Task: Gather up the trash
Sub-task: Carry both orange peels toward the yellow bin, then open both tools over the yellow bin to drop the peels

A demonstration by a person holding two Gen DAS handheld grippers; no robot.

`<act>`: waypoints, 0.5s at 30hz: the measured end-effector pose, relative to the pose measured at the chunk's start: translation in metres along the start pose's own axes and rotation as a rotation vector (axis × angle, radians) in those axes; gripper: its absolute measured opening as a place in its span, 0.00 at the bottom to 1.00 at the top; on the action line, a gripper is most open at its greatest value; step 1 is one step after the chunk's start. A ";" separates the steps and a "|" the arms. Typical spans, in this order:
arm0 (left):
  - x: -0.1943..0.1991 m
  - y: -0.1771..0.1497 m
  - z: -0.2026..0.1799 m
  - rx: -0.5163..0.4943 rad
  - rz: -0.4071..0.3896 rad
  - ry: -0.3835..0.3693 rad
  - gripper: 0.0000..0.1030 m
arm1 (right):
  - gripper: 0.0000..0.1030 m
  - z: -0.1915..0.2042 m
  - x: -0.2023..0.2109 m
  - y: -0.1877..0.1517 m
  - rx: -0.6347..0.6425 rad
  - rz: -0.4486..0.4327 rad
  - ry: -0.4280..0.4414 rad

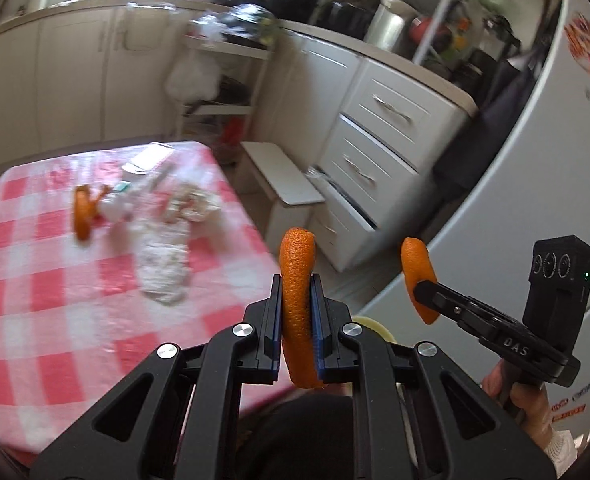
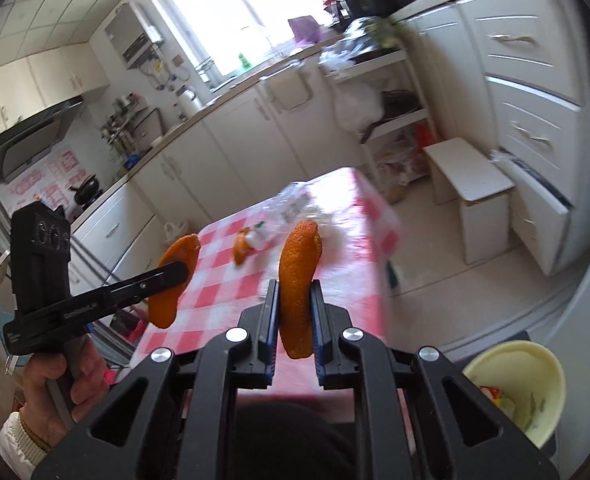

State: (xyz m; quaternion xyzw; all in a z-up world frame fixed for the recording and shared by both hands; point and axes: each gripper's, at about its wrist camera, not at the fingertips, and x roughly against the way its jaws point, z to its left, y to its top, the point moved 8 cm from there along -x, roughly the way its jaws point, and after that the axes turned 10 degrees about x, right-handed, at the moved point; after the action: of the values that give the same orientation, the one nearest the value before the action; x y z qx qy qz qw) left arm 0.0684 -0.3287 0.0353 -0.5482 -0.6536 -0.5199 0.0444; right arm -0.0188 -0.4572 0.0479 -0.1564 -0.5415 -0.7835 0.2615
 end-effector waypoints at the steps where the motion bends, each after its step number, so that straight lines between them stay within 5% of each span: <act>1: -0.008 -0.006 -0.015 -0.014 0.019 -0.010 0.11 | 0.15 -0.014 0.009 -0.006 -0.014 -0.002 -0.028; 8: -0.079 -0.056 -0.100 -0.116 0.185 -0.061 0.11 | 0.15 -0.089 0.037 -0.054 -0.117 0.052 -0.175; 15: -0.156 -0.106 -0.140 -0.156 0.373 -0.009 0.18 | 0.20 -0.139 0.006 -0.111 -0.195 0.221 -0.258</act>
State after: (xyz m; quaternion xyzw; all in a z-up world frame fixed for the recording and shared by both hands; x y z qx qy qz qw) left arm -0.0227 -0.5202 -0.0654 -0.6639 -0.4986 -0.5493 0.0942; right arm -0.0832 -0.5569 -0.0846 -0.3386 -0.4714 -0.7724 0.2578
